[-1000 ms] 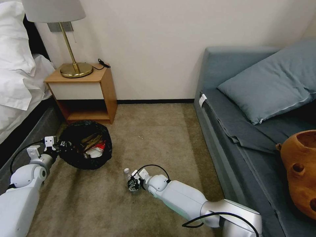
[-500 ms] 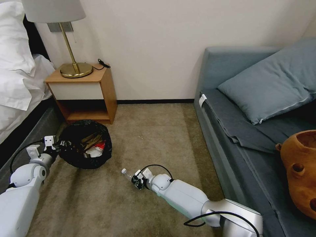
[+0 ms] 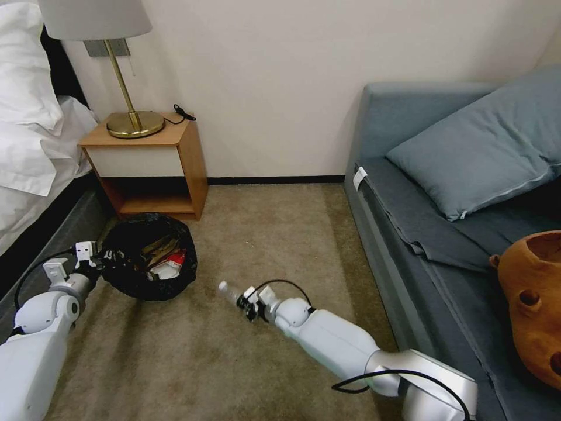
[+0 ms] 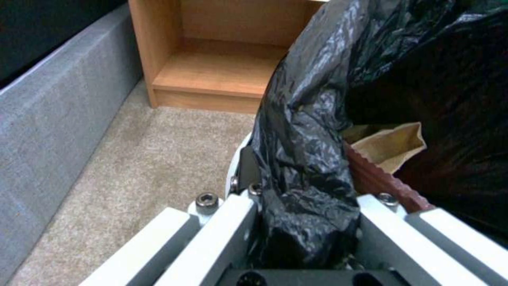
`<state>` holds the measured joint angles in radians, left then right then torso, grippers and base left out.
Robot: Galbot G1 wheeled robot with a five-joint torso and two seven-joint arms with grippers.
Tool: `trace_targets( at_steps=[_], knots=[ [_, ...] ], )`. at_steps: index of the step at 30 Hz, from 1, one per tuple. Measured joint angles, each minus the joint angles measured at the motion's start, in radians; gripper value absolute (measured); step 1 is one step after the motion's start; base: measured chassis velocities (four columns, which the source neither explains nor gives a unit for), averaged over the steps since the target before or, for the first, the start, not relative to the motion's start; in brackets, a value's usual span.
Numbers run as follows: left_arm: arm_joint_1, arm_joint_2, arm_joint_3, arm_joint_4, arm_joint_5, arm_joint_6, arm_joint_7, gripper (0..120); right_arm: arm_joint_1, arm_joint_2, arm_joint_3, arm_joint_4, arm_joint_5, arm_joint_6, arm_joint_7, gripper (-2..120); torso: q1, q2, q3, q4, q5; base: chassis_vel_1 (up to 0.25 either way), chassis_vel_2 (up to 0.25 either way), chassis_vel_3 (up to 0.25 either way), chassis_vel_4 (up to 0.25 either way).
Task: Pick up the trash bin, then pick up the garbage on the floor and place it into the trash bin.
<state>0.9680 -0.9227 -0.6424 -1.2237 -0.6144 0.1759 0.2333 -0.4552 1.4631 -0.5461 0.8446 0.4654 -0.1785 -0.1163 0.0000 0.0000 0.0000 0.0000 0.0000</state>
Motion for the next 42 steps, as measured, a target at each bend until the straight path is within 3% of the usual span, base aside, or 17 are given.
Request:
trace_targets(
  at_steps=[10, 13, 16, 18, 20, 30, 42],
  knots=[
    [0.003, 0.007, 0.002, -0.011, -0.007, -0.001, -0.013, 1, 0.112, -0.059, 0.078, 0.169, 0.028, 0.033, -0.019, 16, 0.000, 0.000, 0.000, 0.0000, 0.0000, 0.000, 0.000, 0.000, 0.000],
    [0.008, 0.012, 0.006, -0.036, -0.027, 0.004, -0.025, 1, 0.210, -0.084, 0.068, 0.300, 0.132, 0.015, -0.021, 16, 0.000, 0.000, 0.000, -0.0002, 0.0000, 0.000, 0.000, 0.000, 0.000],
    [0.008, 0.012, 0.008, -0.043, -0.034, 0.005, -0.030, 1, 0.234, -0.086, 0.054, 0.339, 0.182, 0.013, -0.023, 16, 0.000, 0.000, 0.000, 0.0000, 0.0000, 0.000, 0.000, 0.000, 0.000],
    [0.009, 0.009, 0.012, -0.061, -0.054, 0.011, -0.046, 1, 0.270, -0.074, 0.002, 0.407, 0.327, 0.015, -0.024, 16, 0.000, 0.000, 0.000, 0.0001, 0.0000, 0.000, 0.000, 0.000, 0.000],
    [0.009, 0.004, 0.014, -0.071, -0.059, 0.013, -0.054, 1, 0.280, -0.053, -0.022, 0.420, 0.370, 0.020, -0.028, 16, 0.000, 0.000, 0.000, 0.0001, 0.0000, 0.000, 0.000, 0.000, 0.000],
    [0.023, -0.028, 0.028, -0.128, -0.069, 0.018, -0.088, 1, 0.279, 0.093, -0.093, 0.257, 0.394, 0.088, -0.045, 16, 0.000, 0.000, 0.000, 0.0002, -0.0003, 0.000, 0.000, 0.000, 0.000],
    [0.026, -0.052, 0.033, -0.135, -0.073, 0.025, -0.085, 1, 0.211, 0.090, -0.159, 0.183, 0.334, 0.120, -0.016, 16, 0.000, 0.000, 0.000, -0.0002, -0.0002, 0.000, 0.000, 0.000, 0.000]
  ],
)
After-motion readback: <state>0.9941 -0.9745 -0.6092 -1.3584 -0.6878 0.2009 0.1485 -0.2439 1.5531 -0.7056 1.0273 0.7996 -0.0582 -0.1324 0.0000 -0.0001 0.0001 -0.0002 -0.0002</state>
